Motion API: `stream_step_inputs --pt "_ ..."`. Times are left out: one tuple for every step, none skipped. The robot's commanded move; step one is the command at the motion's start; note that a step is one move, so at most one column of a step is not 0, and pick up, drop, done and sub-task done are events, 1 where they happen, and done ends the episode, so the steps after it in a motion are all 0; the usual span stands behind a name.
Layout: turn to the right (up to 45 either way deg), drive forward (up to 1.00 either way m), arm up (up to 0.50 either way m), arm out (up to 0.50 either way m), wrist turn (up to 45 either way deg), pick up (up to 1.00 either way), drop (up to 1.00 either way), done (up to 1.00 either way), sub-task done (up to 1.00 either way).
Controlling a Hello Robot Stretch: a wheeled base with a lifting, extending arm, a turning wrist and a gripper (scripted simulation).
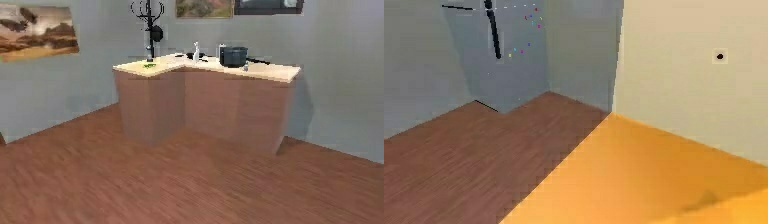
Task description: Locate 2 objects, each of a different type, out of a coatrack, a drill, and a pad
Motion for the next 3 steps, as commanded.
stream_step_inputs --pt "-24.0 0.00 0.00 0.00 0.0 0.00 0.00 0.00 0.00" --pt "0.0 0.10 0.00 0.00 0.0 0.00 0.00 0.00 0.00" --pt "-6.0 0.00 0.00 0.00 0.0 0.00 0.00 0.00 0.00"
